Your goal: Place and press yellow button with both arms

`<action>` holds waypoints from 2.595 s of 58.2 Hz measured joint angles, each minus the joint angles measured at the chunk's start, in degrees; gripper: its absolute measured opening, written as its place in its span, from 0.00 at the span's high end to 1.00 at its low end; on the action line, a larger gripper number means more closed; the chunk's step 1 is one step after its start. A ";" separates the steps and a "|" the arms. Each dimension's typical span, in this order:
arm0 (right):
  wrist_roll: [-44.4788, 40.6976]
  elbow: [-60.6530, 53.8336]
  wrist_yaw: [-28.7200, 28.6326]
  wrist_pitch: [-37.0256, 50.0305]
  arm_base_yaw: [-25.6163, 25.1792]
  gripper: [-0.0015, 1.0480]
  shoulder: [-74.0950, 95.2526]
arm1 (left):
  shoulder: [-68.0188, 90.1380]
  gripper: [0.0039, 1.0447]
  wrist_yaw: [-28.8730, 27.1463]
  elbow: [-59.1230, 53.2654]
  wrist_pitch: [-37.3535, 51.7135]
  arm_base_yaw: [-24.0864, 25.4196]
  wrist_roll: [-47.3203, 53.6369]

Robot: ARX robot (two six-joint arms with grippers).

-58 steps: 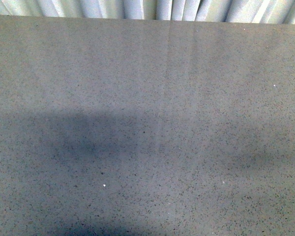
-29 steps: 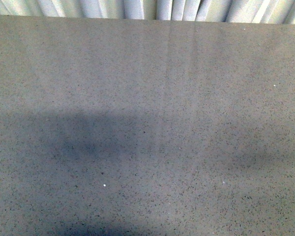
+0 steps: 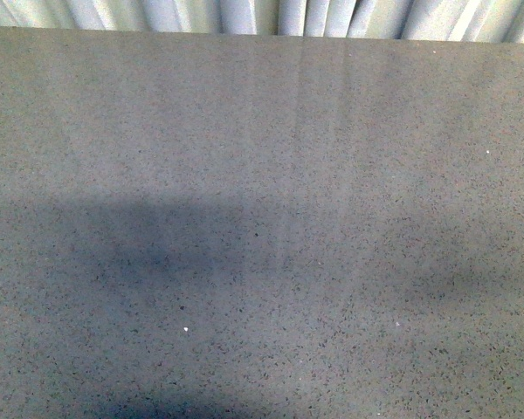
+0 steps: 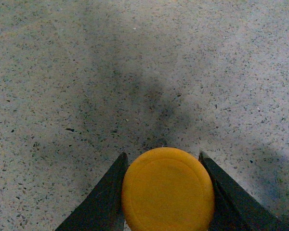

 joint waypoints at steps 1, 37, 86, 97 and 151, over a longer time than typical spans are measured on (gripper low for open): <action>-0.02 0.00 0.02 0.00 0.00 0.09 0.00 | -0.22 0.67 0.07 -0.02 -0.13 0.00 0.02; 0.00 0.00 0.02 0.00 0.00 0.09 0.00 | -20.28 0.68 -6.03 3.26 -7.34 -32.33 -6.19; 0.00 0.00 0.02 0.00 0.00 0.09 0.00 | 7.98 0.56 -19.45 4.87 6.67 -66.03 -19.15; -0.02 0.00 0.02 0.00 0.00 0.09 0.00 | 1.44 0.20 -16.33 4.31 4.02 -64.94 -19.10; -5.11 36.59 -5.57 15.76 12.48 0.09 78.20 | -47.98 0.99 -13.68 -21.24 10.03 -40.98 -3.69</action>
